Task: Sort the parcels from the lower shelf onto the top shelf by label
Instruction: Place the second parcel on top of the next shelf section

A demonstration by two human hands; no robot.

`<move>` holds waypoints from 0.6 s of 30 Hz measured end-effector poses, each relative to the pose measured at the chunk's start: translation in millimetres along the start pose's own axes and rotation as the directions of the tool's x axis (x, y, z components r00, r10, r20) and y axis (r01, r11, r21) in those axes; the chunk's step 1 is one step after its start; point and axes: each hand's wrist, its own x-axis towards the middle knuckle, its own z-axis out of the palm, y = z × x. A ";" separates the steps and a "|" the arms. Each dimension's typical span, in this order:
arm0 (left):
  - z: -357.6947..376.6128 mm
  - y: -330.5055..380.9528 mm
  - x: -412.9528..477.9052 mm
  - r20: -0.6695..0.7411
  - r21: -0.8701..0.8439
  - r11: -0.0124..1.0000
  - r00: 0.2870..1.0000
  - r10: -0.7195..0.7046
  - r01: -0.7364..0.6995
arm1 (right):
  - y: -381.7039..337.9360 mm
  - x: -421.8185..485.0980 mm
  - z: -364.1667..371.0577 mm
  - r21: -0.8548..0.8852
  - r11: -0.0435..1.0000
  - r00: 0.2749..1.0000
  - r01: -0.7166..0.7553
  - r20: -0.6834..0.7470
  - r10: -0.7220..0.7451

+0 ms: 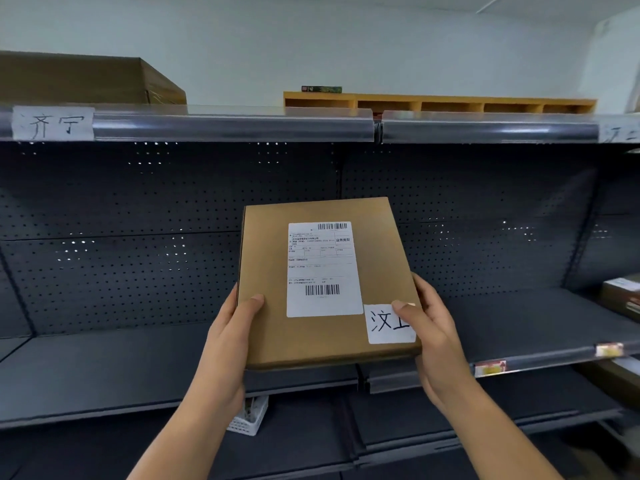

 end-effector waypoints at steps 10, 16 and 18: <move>58.2 8.7 -10.1 0.352 0.069 0.998 0.936 -0.023 -0.001 | -46.8 -15.7 -66.6 -0.050 0.997 0.966 0.063 -0.249 -0.074; 112.2 10.2 -20.3 0.440 0.090 0.996 0.897 -0.052 0.014 | -81.9 -25.8 -114.7 -0.143 0.985 0.945 0.100 -0.296 -0.139; 133.1 11.6 -27.7 0.475 0.112 0.994 0.878 -0.053 0.000 | -90.3 -27.6 -136.8 -0.138 0.982 0.937 0.131 -0.306 -0.168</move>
